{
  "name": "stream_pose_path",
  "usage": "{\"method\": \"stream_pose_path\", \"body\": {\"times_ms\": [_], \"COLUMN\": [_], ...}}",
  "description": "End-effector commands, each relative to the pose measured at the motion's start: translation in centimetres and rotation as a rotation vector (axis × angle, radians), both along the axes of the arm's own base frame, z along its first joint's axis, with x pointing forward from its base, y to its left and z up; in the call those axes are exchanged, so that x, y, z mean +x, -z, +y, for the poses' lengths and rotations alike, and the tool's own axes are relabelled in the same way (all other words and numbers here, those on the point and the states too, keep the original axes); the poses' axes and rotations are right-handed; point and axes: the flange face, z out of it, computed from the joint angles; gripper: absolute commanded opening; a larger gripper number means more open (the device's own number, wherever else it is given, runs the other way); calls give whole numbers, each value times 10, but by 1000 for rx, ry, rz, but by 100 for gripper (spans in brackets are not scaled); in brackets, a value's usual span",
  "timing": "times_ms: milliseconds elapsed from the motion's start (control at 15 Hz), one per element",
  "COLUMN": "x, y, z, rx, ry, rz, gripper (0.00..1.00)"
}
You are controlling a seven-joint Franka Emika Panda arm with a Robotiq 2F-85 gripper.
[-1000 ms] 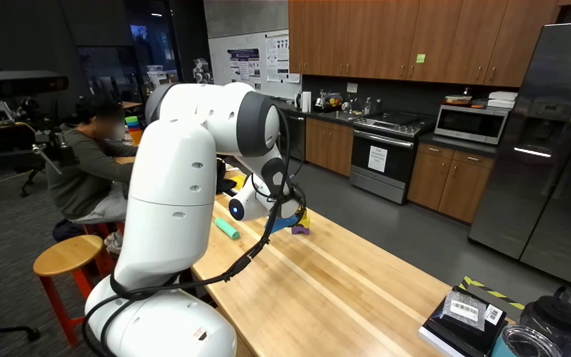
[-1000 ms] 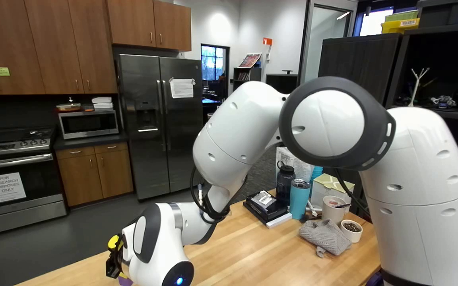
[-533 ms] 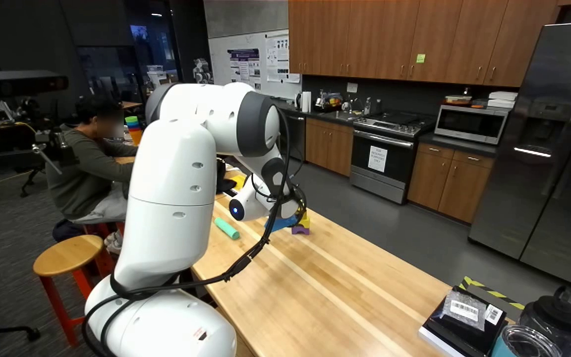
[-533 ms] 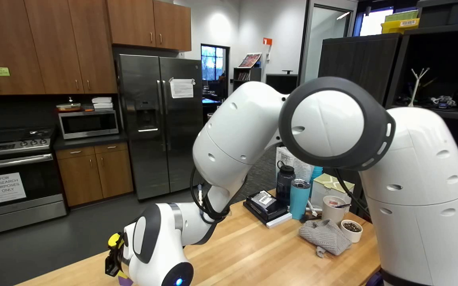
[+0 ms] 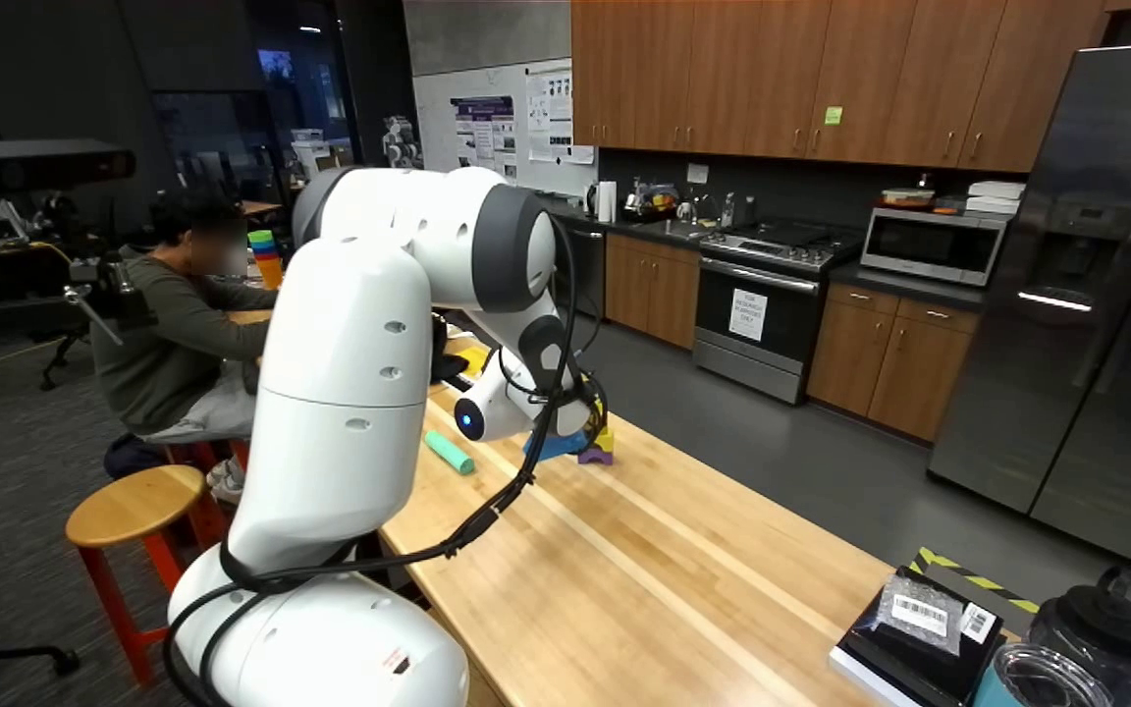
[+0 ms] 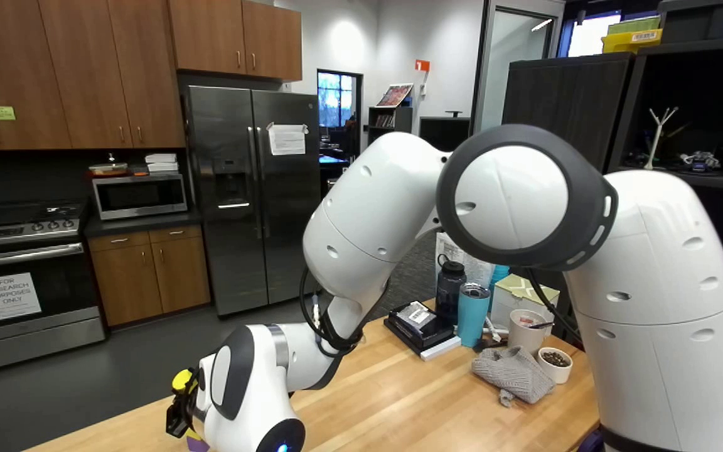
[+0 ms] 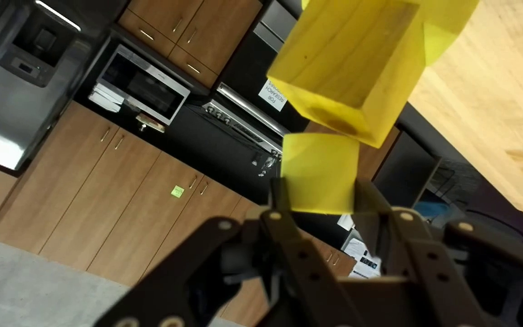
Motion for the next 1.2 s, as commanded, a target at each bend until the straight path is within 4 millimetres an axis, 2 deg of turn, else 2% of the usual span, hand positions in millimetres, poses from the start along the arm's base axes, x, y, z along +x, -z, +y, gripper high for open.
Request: {"method": "stream_pose_path", "body": {"times_ms": [0, 1133], "x": [3, 4], "y": [4, 11], "z": [-4, -6], "rx": [33, 114], "ry": [27, 72], "rz": [-11, -48], "gripper": [14, 14]}}
